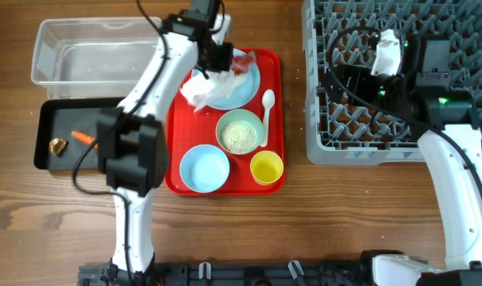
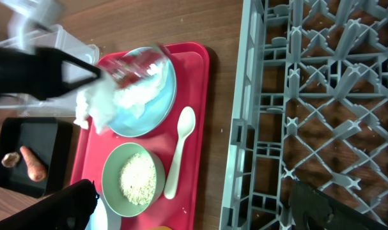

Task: Sort waste into correct bins and load items into the dishwasher rack
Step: 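Grasp the red wrapper from the plate with the left gripper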

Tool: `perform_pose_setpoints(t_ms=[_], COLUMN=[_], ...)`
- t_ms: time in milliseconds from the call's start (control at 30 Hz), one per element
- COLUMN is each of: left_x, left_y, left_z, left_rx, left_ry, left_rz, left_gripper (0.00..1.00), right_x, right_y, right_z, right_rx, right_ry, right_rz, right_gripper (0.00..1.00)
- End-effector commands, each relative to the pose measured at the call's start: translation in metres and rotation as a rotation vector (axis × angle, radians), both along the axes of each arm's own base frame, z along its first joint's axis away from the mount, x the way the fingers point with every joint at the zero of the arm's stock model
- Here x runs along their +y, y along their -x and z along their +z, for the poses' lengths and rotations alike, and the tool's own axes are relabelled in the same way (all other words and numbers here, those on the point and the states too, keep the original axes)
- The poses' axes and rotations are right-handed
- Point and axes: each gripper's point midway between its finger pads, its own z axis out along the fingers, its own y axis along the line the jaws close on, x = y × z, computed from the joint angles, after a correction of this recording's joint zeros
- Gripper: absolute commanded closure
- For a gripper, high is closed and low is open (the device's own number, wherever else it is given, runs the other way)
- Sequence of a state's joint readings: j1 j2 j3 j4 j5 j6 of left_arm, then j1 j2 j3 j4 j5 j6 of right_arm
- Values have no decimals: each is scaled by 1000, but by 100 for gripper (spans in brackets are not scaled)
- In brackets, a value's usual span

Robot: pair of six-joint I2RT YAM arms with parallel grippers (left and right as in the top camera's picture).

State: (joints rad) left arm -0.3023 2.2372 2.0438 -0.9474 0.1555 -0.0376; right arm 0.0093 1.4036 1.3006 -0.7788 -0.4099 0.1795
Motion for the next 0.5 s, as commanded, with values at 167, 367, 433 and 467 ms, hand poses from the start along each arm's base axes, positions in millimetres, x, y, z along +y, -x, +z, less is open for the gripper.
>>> perform_pose_setpoints(t_ms=[167, 367, 433, 467], left_x=[75, 213, 246, 253], left_y=[2, -9, -18, -23], left_z=[176, 178, 152, 141], left_rx=[-333, -390, -348, -331], left_ry=[93, -199, -243, -250], left_rz=[186, 452, 471, 467], left_gripper=[96, 96, 96, 96], right_x=[-2, -2, -2, -2], right_y=[-3, -3, -3, -3], right_z=[5, 5, 5, 5], right_rx=[-11, -11, -11, -12], right_ry=[5, 4, 5, 5], right_rz=[-13, -13, -13, -13], right_gripper=[0, 0, 0, 0])
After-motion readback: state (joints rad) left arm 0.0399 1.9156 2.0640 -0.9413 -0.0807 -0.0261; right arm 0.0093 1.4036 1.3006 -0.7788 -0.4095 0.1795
